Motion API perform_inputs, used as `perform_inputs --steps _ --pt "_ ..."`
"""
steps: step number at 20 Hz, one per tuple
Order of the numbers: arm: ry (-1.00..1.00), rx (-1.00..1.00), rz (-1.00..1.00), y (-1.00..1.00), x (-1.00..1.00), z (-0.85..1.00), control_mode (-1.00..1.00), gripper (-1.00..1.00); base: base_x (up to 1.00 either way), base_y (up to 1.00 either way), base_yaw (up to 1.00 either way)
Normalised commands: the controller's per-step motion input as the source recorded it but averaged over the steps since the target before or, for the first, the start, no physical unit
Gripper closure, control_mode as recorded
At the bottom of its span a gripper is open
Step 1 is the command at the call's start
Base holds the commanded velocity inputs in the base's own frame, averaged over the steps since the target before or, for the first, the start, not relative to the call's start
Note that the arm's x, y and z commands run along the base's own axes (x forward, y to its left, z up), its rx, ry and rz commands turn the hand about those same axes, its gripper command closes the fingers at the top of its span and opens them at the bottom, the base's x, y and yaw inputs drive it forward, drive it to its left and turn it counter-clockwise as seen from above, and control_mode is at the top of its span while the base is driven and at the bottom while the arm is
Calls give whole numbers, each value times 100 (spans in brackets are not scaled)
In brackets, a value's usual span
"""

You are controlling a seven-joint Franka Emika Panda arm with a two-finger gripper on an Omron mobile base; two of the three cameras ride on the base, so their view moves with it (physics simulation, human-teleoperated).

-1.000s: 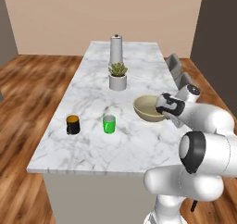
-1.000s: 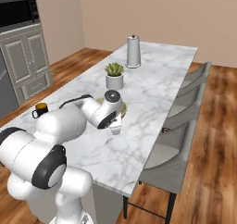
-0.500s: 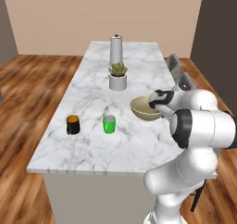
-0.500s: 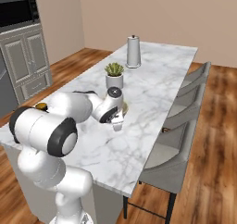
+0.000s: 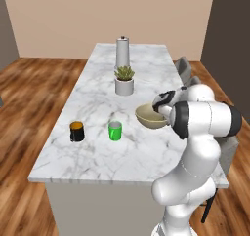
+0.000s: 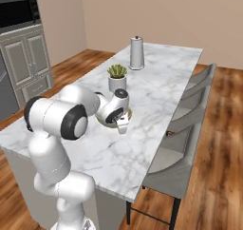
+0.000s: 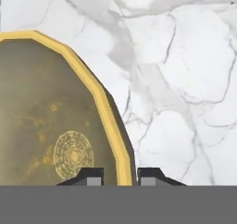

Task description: Clear the mugs and bowl far away from the sink.

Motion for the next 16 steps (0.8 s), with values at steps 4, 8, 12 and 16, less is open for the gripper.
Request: perform_inputs --steps 4,8,12,16 --pt "-7 0 7 0 11 -59 -100 100 0 0 0" --pt "-3 0 7 0 11 -63 -100 100 0 0 0" --pt "0 0 5 5 9 -60 -100 -100 0 0 0" --pt "-6 -2 1 23 10 -6 -100 -100 0 0 0"
